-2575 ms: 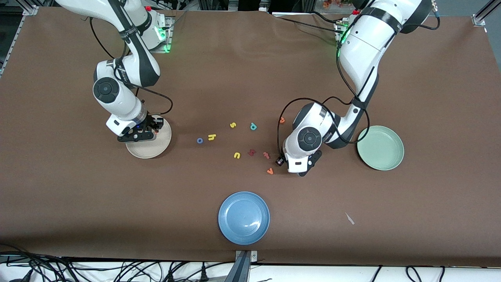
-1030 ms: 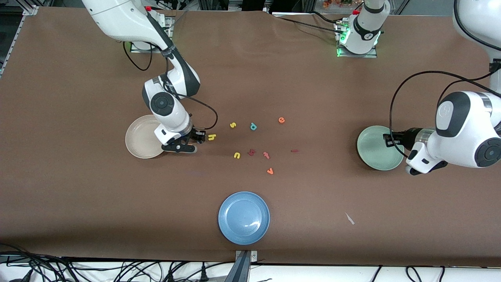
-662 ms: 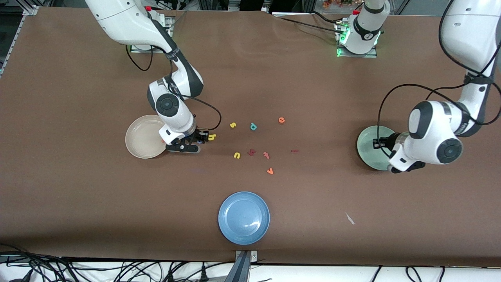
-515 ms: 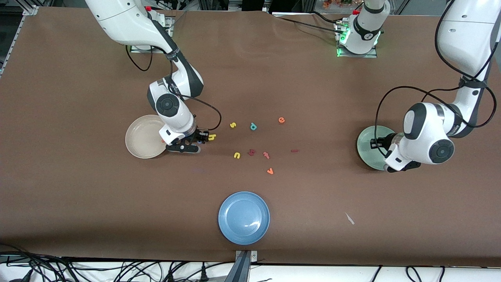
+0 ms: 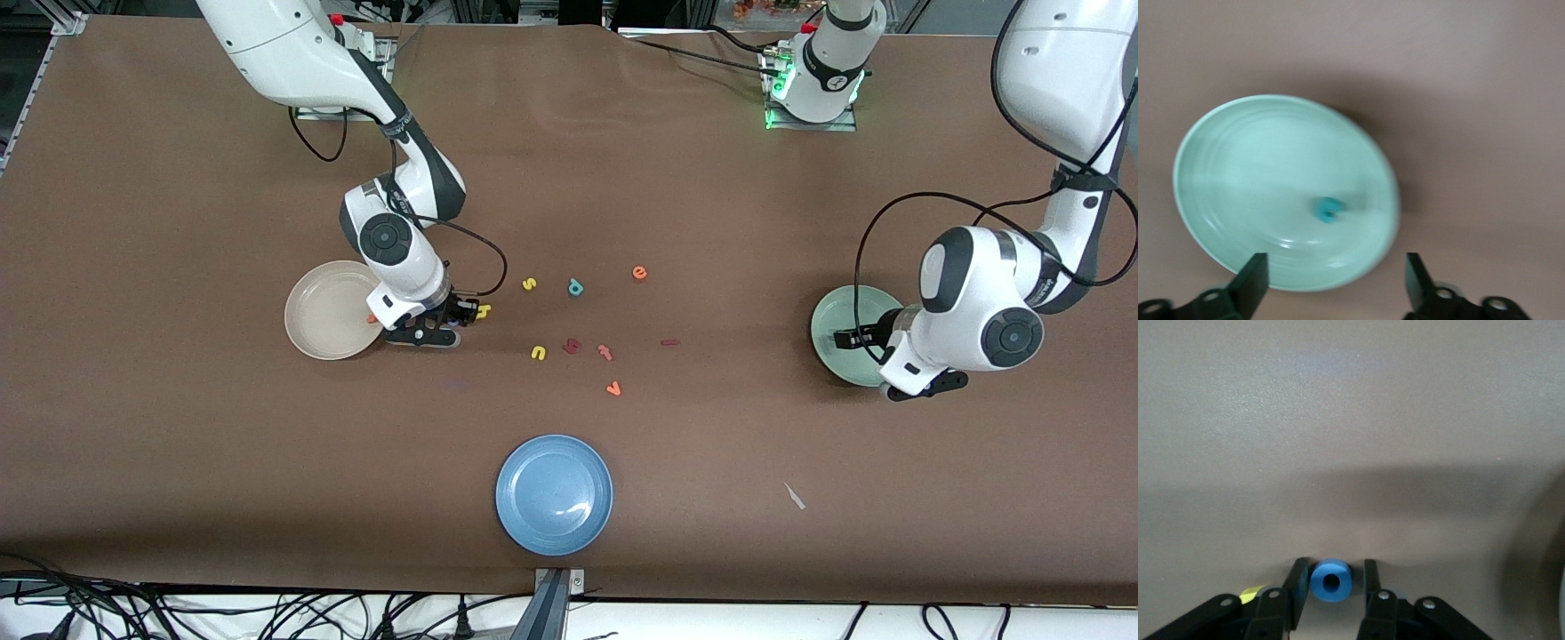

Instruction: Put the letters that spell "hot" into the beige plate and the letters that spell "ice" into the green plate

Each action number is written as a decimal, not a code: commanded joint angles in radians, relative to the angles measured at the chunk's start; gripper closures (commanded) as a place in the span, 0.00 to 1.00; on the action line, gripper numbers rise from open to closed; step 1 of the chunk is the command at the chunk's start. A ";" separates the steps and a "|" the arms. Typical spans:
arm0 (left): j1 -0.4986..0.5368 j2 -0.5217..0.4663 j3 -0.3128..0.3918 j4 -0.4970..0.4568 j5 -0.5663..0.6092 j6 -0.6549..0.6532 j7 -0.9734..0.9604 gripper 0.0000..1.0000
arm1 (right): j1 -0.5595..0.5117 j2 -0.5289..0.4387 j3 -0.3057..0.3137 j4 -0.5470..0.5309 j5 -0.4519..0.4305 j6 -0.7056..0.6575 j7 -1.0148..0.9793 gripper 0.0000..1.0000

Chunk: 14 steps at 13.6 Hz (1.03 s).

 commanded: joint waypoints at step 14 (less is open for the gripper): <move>-0.240 0.191 -0.159 0.044 0.010 0.347 -1.012 0.00 | -0.061 -0.167 -0.094 -0.013 0.001 -0.271 -0.326 0.78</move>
